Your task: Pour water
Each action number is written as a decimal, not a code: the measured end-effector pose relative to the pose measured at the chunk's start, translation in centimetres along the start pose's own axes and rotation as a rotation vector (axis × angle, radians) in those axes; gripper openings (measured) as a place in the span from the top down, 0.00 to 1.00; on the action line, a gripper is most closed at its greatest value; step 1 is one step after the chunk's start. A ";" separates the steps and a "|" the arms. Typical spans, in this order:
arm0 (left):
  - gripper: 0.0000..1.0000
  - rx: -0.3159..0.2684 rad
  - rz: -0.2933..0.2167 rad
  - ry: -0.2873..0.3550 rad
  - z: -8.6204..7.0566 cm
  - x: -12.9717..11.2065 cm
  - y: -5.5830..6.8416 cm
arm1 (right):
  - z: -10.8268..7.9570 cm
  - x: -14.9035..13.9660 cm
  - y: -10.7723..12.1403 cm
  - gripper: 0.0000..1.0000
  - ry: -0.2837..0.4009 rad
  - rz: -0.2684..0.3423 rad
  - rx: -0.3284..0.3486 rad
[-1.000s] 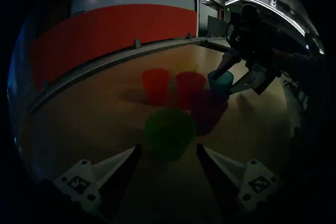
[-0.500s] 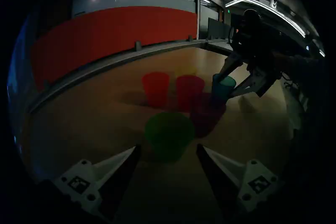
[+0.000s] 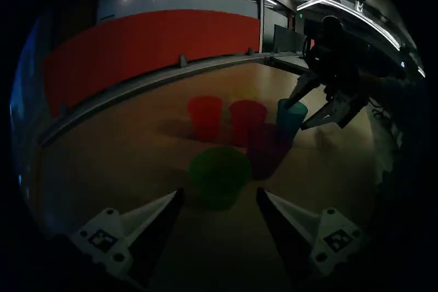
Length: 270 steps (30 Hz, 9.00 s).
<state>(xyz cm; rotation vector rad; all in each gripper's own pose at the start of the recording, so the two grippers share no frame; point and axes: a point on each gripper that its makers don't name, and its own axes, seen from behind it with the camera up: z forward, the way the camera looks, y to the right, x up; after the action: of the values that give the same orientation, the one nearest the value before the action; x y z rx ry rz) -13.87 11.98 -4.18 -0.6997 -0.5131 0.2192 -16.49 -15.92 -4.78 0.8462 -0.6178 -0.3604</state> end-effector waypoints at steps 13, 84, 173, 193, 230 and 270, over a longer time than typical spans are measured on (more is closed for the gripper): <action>0.02 0.087 -0.046 0.077 -2.5 0.8 -1.7 | -4.1 -0.7 0.3 0.02 0.077 0.051 -0.079; 0.02 0.641 -0.153 0.580 -11.9 8.8 -6.5 | -19.0 4.4 10.9 0.01 0.726 0.392 -0.874; 0.02 0.718 -0.215 0.560 -7.1 1.8 -9.6 | -18.2 2.9 11.1 0.01 0.714 0.376 -0.877; 0.02 0.718 -0.215 0.559 -7.1 1.8 -9.6 | -15.1 0.7 11.9 0.01 0.722 0.383 -0.886; 0.02 0.718 -0.215 0.559 -7.1 1.8 -9.5 | -13.5 -0.9 12.1 0.01 0.673 0.394 -0.887; 0.02 0.718 -0.216 0.559 -7.1 1.8 -9.6 | -13.6 -1.0 12.0 0.01 0.669 0.396 -0.886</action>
<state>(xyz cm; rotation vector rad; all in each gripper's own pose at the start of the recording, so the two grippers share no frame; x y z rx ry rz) -8.45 1.46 -1.76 0.0140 0.0462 -0.0089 -7.95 -0.04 -2.59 -0.0444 0.0422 0.0417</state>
